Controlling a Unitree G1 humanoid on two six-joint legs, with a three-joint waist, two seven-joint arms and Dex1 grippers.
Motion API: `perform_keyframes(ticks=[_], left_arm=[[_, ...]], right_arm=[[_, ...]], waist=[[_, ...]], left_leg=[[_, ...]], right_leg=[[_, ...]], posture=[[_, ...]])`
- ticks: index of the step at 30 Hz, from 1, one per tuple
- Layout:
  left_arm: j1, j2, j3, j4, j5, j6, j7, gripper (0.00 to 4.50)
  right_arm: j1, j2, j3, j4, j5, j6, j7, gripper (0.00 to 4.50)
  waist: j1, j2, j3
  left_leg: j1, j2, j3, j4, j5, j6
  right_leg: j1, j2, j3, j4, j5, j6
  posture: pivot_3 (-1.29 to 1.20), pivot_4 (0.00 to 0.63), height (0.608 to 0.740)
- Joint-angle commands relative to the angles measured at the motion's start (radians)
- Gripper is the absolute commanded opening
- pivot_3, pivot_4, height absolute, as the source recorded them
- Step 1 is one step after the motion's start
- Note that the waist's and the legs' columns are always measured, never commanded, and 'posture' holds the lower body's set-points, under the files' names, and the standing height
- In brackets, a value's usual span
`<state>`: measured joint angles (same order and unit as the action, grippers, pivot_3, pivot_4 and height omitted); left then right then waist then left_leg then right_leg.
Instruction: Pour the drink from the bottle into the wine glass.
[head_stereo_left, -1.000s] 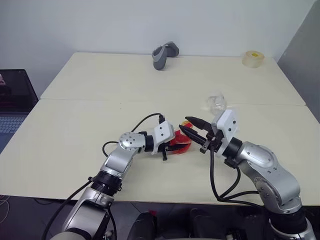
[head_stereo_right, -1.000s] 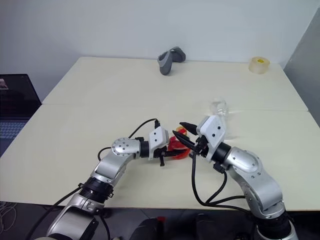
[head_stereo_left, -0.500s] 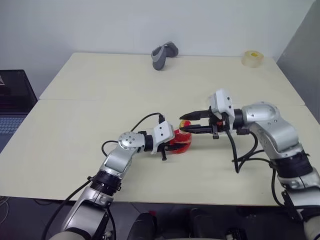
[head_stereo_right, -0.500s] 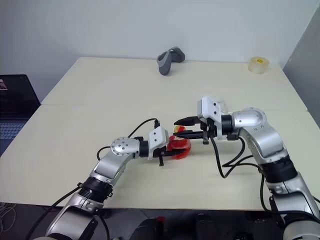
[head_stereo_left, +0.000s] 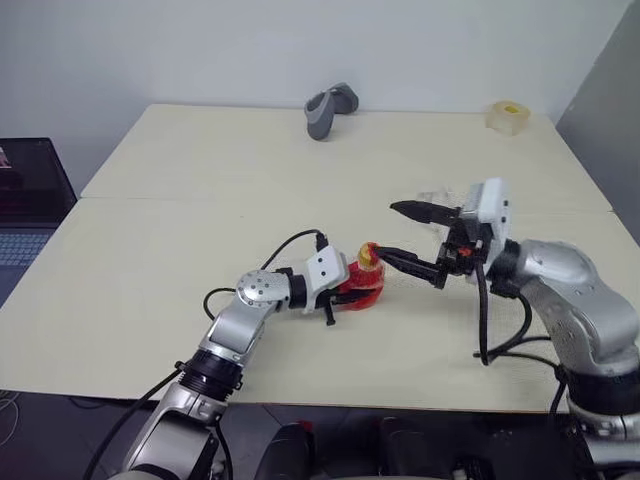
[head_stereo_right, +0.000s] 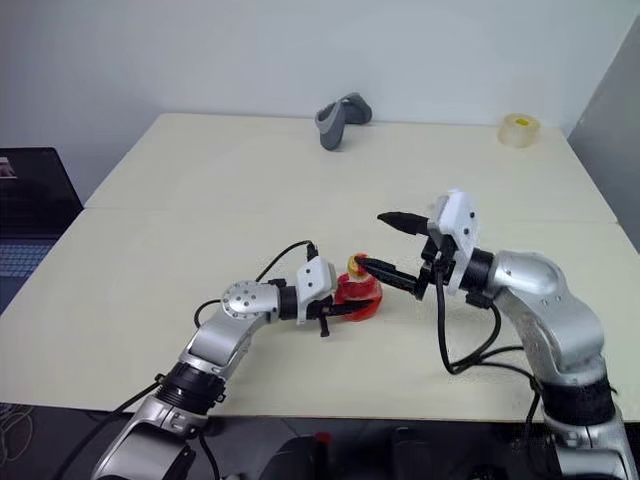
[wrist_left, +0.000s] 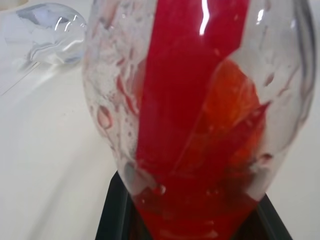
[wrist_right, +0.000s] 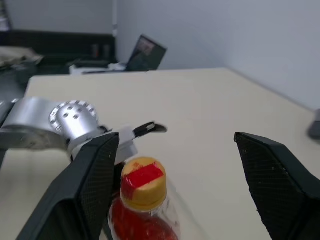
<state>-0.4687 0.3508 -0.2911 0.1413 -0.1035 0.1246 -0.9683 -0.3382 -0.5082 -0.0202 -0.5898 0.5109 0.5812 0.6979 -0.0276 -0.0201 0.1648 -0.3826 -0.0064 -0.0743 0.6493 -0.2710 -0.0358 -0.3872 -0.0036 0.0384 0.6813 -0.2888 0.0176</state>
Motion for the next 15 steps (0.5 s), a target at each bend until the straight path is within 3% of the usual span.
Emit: perform_keyframes(ticks=[1,6,15], left_arm=[[0.010,0.008,0.020,-0.032,-0.013,0.005,0.007,0.85],[-0.007,-0.001,0.016,-0.018,-0.014,0.007,0.010,0.85],[-0.013,-0.003,0.017,-0.004,-0.011,-0.004,0.014,0.84]], right_arm=[[0.063,0.063,0.083,-0.134,-0.086,-0.021,-0.144,3.92],[0.065,0.108,0.182,-0.082,-0.219,-0.083,-0.220,3.92],[0.048,0.098,0.174,0.006,-0.291,-0.148,-0.220,3.92]], waist=[[-0.003,0.000,0.000],[-0.002,0.000,0.000],[-0.001,0.000,0.000]], left_leg=[[0.000,0.000,0.000,0.000,0.000,0.000],[0.001,0.000,0.000,0.000,0.000,0.000],[0.000,0.000,0.000,0.000,0.000,0.000]], right_leg=[[0.000,0.000,0.000,0.000,0.000,0.000],[0.000,0.001,0.000,0.000,0.000,0.000],[0.000,0.001,0.000,0.000,0.000,0.000]], posture=[[0.00,0.150,0.740],[0.00,0.150,0.740],[0.00,0.150,0.740]])
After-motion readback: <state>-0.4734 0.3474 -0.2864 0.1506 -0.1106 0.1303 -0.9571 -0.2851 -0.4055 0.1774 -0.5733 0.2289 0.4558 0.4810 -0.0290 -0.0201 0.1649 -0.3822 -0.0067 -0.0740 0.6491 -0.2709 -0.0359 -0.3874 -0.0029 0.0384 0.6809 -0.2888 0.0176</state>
